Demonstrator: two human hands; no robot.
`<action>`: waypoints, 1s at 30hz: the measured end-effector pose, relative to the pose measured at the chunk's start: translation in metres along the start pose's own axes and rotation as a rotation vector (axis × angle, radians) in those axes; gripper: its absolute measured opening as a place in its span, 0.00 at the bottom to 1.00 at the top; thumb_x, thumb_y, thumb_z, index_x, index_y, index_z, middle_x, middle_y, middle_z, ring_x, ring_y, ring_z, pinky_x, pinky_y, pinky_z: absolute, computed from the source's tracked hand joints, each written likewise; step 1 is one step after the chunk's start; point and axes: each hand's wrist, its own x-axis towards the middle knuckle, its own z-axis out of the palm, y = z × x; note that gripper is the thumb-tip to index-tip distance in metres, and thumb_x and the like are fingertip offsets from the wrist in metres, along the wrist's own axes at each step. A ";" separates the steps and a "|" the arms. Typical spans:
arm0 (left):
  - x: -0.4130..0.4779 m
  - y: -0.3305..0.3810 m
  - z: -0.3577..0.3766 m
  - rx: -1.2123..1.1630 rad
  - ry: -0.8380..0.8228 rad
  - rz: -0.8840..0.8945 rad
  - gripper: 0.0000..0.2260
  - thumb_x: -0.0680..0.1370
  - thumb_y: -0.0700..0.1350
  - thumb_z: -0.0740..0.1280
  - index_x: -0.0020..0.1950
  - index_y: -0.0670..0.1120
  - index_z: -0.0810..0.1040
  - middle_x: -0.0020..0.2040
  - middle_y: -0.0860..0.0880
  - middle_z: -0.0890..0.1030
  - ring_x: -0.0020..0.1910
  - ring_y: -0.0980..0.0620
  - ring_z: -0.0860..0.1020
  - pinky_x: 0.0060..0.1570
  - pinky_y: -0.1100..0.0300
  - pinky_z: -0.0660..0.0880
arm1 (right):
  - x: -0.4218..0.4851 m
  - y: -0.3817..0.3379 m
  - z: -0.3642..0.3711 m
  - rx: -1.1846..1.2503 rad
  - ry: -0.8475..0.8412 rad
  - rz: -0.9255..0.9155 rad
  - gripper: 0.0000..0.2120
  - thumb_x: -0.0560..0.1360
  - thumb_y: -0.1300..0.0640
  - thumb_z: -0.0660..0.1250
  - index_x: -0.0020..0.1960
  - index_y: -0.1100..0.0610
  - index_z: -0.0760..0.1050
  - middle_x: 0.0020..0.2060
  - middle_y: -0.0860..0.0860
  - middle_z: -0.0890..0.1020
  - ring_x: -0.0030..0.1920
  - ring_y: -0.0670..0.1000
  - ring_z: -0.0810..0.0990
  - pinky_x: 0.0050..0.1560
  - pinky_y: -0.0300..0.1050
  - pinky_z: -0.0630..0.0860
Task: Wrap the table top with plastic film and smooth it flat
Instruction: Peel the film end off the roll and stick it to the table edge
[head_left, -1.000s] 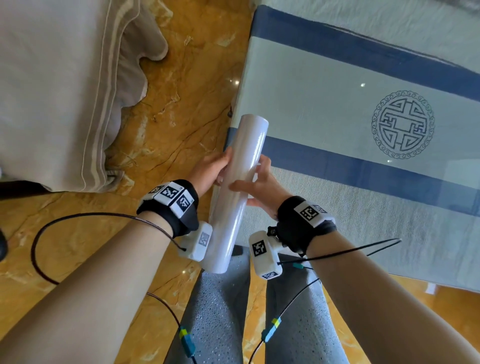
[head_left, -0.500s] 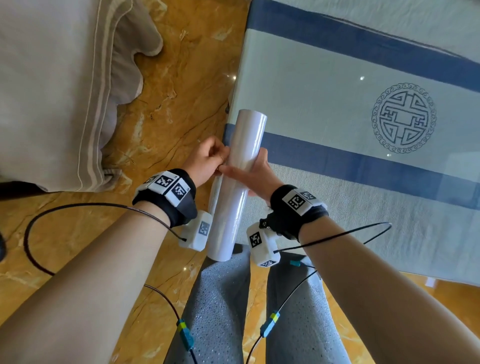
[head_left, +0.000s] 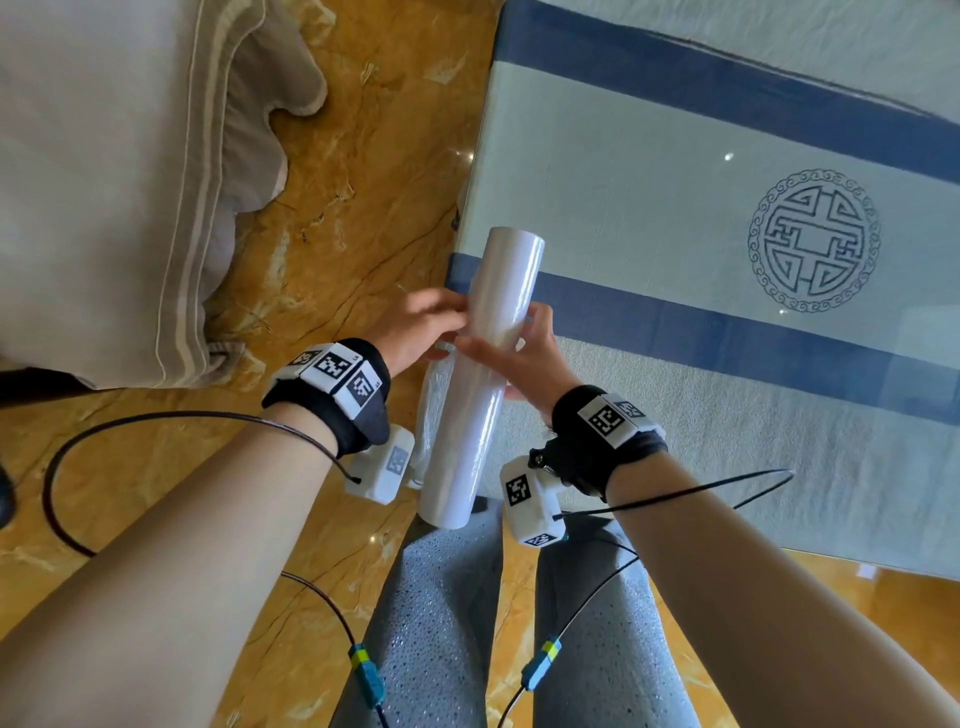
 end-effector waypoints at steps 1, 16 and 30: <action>0.001 0.000 0.000 0.045 0.006 0.010 0.08 0.78 0.42 0.65 0.56 0.49 0.79 0.47 0.51 0.81 0.45 0.58 0.79 0.39 0.68 0.77 | 0.000 0.000 -0.001 0.003 -0.001 0.010 0.36 0.68 0.46 0.79 0.64 0.52 0.60 0.52 0.49 0.78 0.49 0.48 0.84 0.44 0.52 0.84; 0.012 0.002 0.000 0.496 0.129 0.234 0.03 0.75 0.40 0.68 0.48 0.44 0.78 0.43 0.49 0.80 0.42 0.52 0.77 0.41 0.63 0.73 | 0.002 0.005 -0.014 -0.033 0.062 0.032 0.41 0.69 0.47 0.78 0.70 0.56 0.55 0.63 0.58 0.73 0.60 0.57 0.78 0.58 0.60 0.79; 0.021 0.024 -0.023 0.322 0.179 0.121 0.17 0.81 0.56 0.58 0.55 0.43 0.76 0.49 0.46 0.82 0.48 0.46 0.81 0.48 0.51 0.77 | -0.001 0.005 -0.031 -0.111 0.105 -0.048 0.29 0.69 0.47 0.78 0.64 0.51 0.67 0.54 0.49 0.76 0.50 0.51 0.81 0.44 0.48 0.81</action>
